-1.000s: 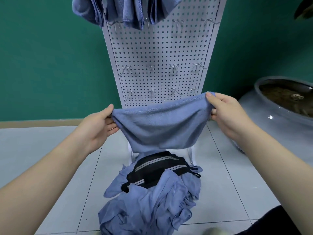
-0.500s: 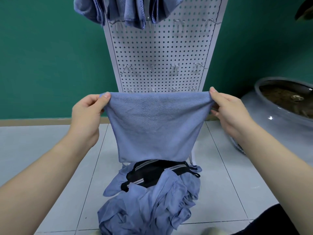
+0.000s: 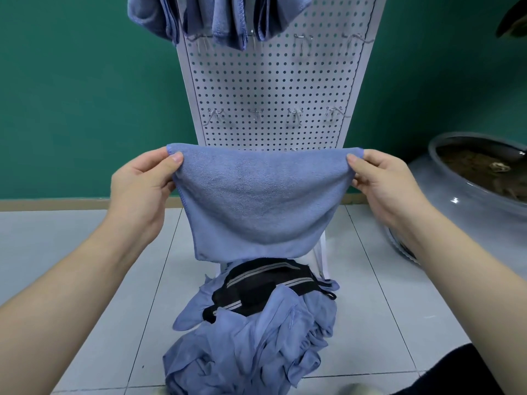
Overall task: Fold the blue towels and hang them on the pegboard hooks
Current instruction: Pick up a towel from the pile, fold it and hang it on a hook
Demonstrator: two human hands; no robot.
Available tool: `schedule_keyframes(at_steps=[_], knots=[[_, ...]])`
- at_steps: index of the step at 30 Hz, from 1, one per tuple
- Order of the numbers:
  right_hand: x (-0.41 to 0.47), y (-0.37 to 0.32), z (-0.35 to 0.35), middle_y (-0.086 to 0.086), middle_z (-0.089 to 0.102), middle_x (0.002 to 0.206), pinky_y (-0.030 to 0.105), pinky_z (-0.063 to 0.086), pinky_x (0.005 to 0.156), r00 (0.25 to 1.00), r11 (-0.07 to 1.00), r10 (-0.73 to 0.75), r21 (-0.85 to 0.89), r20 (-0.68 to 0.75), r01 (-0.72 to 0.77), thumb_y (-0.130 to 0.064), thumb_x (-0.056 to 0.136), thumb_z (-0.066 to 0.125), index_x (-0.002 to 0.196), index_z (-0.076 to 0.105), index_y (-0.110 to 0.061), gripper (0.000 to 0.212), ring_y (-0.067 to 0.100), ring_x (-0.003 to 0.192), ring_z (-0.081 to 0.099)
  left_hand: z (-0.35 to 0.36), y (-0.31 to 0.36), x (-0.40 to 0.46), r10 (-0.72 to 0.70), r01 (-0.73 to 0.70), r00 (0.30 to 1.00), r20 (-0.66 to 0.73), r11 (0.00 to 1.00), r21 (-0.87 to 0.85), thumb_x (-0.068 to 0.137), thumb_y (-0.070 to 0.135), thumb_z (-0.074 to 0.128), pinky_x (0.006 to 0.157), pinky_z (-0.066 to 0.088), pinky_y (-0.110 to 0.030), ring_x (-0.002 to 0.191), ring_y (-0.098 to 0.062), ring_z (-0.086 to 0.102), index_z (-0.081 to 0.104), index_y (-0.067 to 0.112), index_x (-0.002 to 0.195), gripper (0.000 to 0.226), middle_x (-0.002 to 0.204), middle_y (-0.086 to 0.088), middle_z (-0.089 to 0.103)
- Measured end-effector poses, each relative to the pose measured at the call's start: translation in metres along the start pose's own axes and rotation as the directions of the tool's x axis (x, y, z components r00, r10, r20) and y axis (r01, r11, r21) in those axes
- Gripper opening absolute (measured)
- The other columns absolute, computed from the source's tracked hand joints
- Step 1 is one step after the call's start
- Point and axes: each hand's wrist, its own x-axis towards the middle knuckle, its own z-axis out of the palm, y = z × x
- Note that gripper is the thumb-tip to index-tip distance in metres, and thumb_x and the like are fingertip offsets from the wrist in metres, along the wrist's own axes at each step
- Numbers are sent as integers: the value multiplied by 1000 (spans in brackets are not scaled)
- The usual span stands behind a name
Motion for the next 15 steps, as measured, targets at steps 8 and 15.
schedule_keyframes(at_steps=[8, 15], knots=[[-1, -5, 1, -8, 77, 94, 28, 55, 93, 986, 990, 124, 88, -109, -114, -21, 103, 63, 82, 70, -10, 25, 3, 93, 71, -3, -6, 1, 22, -21, 998, -51, 999, 27, 96, 4, 67, 87, 56, -26, 96, -19, 71, 75, 6, 107, 13, 108, -10, 77], [-1, -9, 2, 1, 77, 113, 30, 53, 86, 968, 951, 245, 208, -47, -230, -32, 101, 64, 95, 68, -19, 15, 14, 95, 72, -4, -7, 3, 25, -22, 997, -67, 999, 45, 96, 4, 68, 84, 56, -27, 91, -20, 70, 73, 5, 108, 13, 105, -9, 76]])
